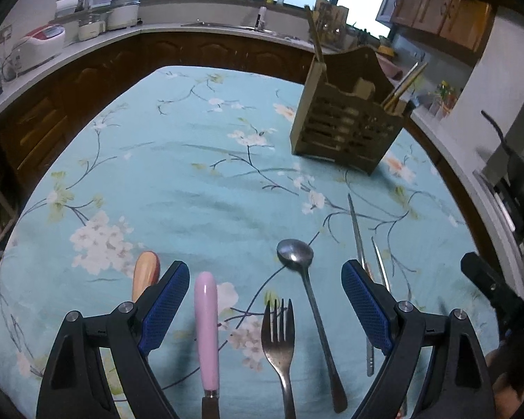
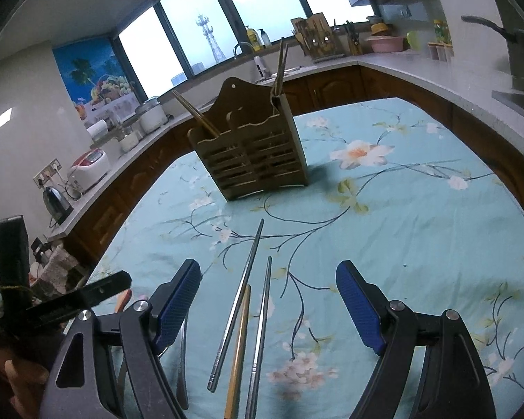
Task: Organize utensils
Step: 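Grasp the silver spoon with the left tool while the right tool grasps a metal chopstick, then lift the spoon and metal chopstick and carry them toward the caddy, then raise both tools and bring the held utensils above the caddy opening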
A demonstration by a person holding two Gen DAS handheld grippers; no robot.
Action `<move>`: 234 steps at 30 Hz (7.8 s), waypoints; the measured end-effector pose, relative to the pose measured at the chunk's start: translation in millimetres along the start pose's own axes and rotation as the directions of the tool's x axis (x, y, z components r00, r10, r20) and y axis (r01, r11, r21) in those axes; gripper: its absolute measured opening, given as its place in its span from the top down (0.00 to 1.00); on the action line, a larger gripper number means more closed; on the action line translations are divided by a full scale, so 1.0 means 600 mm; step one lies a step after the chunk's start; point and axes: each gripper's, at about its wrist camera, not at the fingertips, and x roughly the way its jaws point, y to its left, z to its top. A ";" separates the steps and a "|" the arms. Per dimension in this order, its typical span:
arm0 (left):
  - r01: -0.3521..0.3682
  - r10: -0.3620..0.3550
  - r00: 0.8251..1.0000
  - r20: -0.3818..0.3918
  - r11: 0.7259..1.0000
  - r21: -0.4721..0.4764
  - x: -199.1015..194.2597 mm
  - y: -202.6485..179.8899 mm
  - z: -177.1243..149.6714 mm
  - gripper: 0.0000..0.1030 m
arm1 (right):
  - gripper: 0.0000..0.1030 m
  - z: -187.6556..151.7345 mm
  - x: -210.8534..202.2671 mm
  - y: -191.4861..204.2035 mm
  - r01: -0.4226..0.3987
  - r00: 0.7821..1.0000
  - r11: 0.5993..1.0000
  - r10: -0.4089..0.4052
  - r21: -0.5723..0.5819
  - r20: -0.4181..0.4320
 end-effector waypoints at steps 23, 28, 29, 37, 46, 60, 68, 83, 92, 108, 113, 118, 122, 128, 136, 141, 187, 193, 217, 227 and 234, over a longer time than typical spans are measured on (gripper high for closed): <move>0.023 -0.010 0.987 -0.163 0.997 0.078 0.128 -0.030 0.020 0.44 | 0.51 0.012 0.089 -0.019 0.014 0.988 1.000 -0.017 -0.020 -0.152; 0.037 -0.024 0.984 -0.176 0.997 0.071 0.146 -0.028 0.024 0.46 | 0.58 0.011 0.114 -0.017 0.017 0.983 0.999 -0.024 -0.037 -0.184; 0.038 -0.025 0.984 -0.179 0.997 0.072 0.148 -0.029 0.024 0.46 | 0.58 0.012 0.117 -0.018 0.019 0.982 0.999 -0.026 -0.037 -0.187; 0.042 -0.022 0.985 -0.170 0.993 0.115 0.164 -0.043 0.028 0.60 | 0.67 0.013 0.139 -0.020 0.021 0.976 0.999 -0.031 -0.050 -0.217; 0.103 -0.092 0.981 -0.172 0.993 0.057 0.165 -0.023 0.032 0.68 | 0.78 0.010 0.165 0.000 0.020 0.967 0.994 -0.047 -0.109 -0.250; 0.158 -0.155 0.978 -0.139 0.987 0.010 0.138 -0.011 0.038 0.68 | 0.97 0.012 0.183 0.031 0.044 0.952 0.959 -0.125 -0.280 -0.279; 0.180 -0.178 0.982 -0.070 0.984 0.016 0.075 -0.012 0.049 0.68 | 0.97 0.063 0.101 -0.004 -0.037 0.979 0.996 0.018 -0.087 -0.203; 0.201 -0.204 0.975 0.085 0.979 0.037 -0.074 0.003 0.055 0.68 | 0.97 0.132 -0.024 0.010 -0.083 0.996 0.995 0.084 -0.061 0.012; 0.222 -0.225 0.968 0.112 0.974 0.036 -0.101 0.013 0.060 1.00 | 0.97 0.157 -0.066 0.025 -0.093 0.989 0.992 0.102 -0.083 0.108; 0.122 -0.126 0.991 -0.034 0.986 -0.114 0.086 0.027 0.123 0.51 | 0.97 0.170 -0.057 -0.009 -0.134 0.985 0.991 0.136 -0.025 0.110; 0.066 -0.072 0.996 -0.060 0.993 -0.093 0.162 -0.008 0.152 0.51 | 0.97 0.181 -0.047 -0.018 -0.166 0.980 0.986 0.165 -0.005 0.109; 0.005 -0.012 0.996 -0.087 0.997 -0.073 0.240 -0.023 0.174 0.51 | 0.97 0.195 -0.042 -0.023 -0.191 0.975 0.982 0.190 0.004 0.118; -0.013 0.006 0.993 -0.119 0.998 -0.056 0.288 -0.029 0.178 0.74 | 0.97 0.203 -0.037 -0.025 -0.205 0.972 0.979 0.203 0.005 0.121; 0.012 -0.016 0.993 -0.115 0.999 -0.031 0.302 -0.030 0.169 1.00 | 0.97 0.208 -0.027 -0.037 -0.211 0.971 0.977 0.206 0.024 0.122; 0.078 -0.083 0.994 -0.074 0.995 -0.062 0.280 -0.013 0.182 1.00 | 0.97 0.206 -0.025 -0.036 -0.215 0.970 0.976 0.209 0.034 0.120; 0.090 -0.094 0.993 -0.068 0.994 -0.065 0.283 -0.006 0.185 0.56 | 0.97 0.207 -0.027 -0.028 -0.219 0.969 0.975 0.215 0.026 0.124; 0.058 -0.073 0.922 0.380 0.997 0.051 -0.068 -0.015 0.197 0.99 | 0.97 0.262 -0.059 0.025 -0.187 0.948 0.980 0.197 -0.062 0.252; 0.012 -0.034 0.875 0.484 0.999 0.049 -0.102 -0.031 0.217 0.99 | 0.97 0.298 -0.063 0.037 -0.181 0.928 0.980 0.200 -0.087 0.314; -0.258 0.176 0.694 0.698 0.966 0.013 0.069 -0.194 0.202 0.99 | 0.97 0.430 0.004 0.038 -0.074 0.862 0.987 0.136 -0.143 0.488; -0.323 0.204 0.688 0.696 0.945 0.043 0.149 -0.247 0.158 0.99 | 0.97 0.406 0.069 0.022 -0.057 0.888 0.988 0.115 -0.141 0.445; -0.295 0.159 0.740 0.654 0.950 0.103 0.159 -0.244 0.153 0.99 | 0.97 0.384 0.100 0.011 -0.065 0.913 0.989 0.113 -0.134 0.391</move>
